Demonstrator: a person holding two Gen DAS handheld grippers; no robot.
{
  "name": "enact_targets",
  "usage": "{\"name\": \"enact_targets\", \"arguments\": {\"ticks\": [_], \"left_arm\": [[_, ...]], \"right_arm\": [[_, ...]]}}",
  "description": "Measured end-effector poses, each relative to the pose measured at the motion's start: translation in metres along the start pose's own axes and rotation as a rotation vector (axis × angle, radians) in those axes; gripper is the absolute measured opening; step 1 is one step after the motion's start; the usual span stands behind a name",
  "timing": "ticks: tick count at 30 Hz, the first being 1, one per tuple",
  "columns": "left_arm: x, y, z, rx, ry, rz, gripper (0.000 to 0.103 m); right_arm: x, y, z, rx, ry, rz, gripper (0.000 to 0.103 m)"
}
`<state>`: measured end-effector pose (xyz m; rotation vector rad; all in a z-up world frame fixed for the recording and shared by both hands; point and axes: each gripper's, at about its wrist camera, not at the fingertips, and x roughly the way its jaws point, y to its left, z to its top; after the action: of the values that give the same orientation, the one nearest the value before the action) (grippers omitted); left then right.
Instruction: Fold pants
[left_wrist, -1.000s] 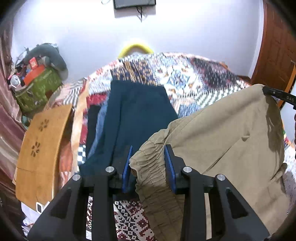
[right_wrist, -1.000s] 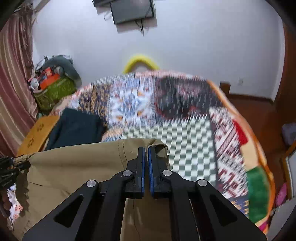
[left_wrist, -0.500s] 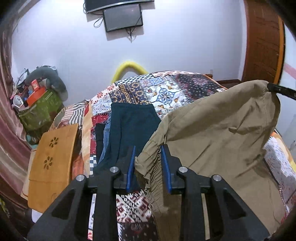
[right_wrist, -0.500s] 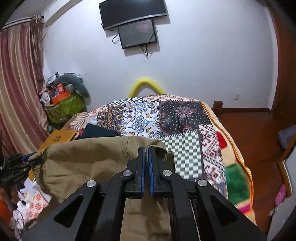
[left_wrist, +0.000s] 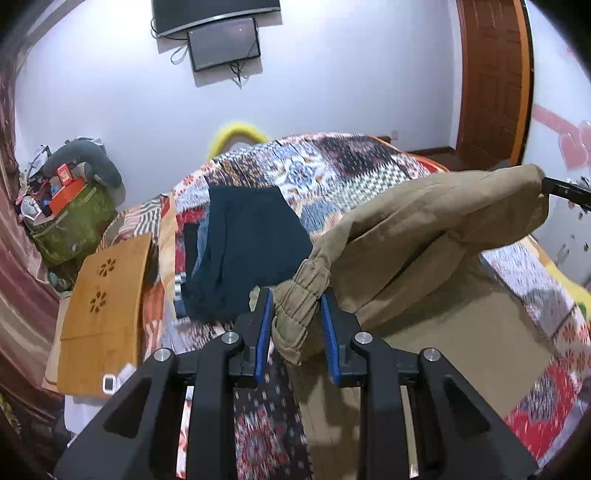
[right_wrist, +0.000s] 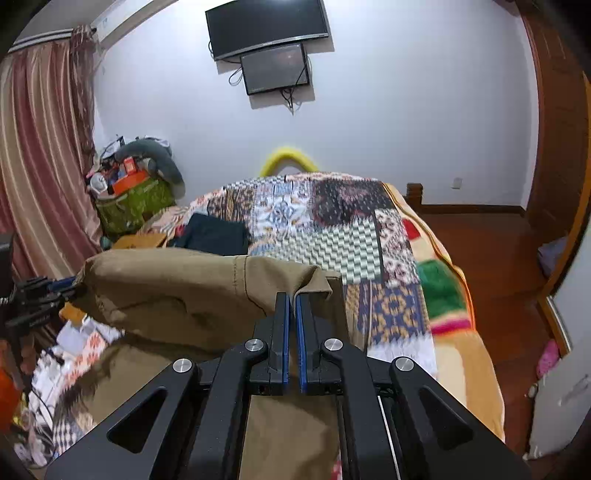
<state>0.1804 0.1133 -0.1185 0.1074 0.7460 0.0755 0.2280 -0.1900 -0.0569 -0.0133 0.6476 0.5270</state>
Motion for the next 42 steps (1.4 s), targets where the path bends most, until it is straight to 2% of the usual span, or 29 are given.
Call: {"name": "enact_targets", "arguments": {"ticks": [9, 16, 19, 23, 27, 28, 30, 32, 33, 34, 35, 39, 42], "left_arm": [[-0.005, -0.012, -0.056, -0.004, 0.07, -0.041, 0.027], [-0.01, -0.032, -0.085, 0.057, 0.098, -0.001, 0.028], [-0.008, -0.03, -0.095, 0.046, 0.121, 0.006, 0.032], [-0.008, -0.023, -0.104, 0.012, 0.148, 0.031, 0.034], [-0.018, -0.016, -0.105, -0.005, 0.147, 0.048, 0.034], [-0.022, -0.015, -0.103, -0.004, 0.139, 0.054, 0.036], [-0.032, -0.016, -0.099, 0.006, 0.116, 0.073, 0.047], [-0.042, -0.018, -0.092, 0.017, 0.083, 0.086, 0.074], [-0.047, -0.02, -0.089, 0.02, 0.064, 0.086, 0.081], [-0.051, -0.023, -0.086, 0.024, 0.048, 0.083, 0.094], [-0.055, -0.027, -0.082, 0.033, 0.029, 0.08, 0.099], [-0.055, -0.047, -0.074, 0.11, 0.019, 0.072, 0.102], [-0.044, -0.068, -0.074, 0.192, 0.034, 0.075, 0.102]], "right_arm": [[-0.022, 0.001, -0.07, 0.035, 0.077, -0.028, 0.003], [-0.022, -0.006, -0.116, 0.079, 0.158, -0.047, 0.004], [-0.024, -0.014, -0.133, 0.109, 0.189, -0.071, 0.004], [-0.032, -0.018, -0.15, 0.113, 0.221, -0.109, 0.004], [-0.044, -0.011, -0.151, 0.07, 0.216, -0.107, 0.004], [-0.047, -0.008, -0.15, 0.06, 0.209, -0.1, 0.004], [-0.05, -0.003, -0.145, 0.05, 0.197, -0.083, 0.005], [-0.052, 0.005, -0.142, 0.041, 0.185, -0.059, 0.009], [-0.052, 0.009, -0.14, 0.034, 0.179, -0.051, 0.014], [-0.052, 0.013, -0.138, 0.024, 0.175, -0.044, 0.017], [-0.053, 0.02, -0.135, 0.009, 0.169, -0.037, 0.026], [-0.047, 0.042, -0.129, -0.048, 0.16, -0.019, 0.057], [-0.042, 0.057, -0.128, -0.083, 0.159, 0.009, 0.06]]}}
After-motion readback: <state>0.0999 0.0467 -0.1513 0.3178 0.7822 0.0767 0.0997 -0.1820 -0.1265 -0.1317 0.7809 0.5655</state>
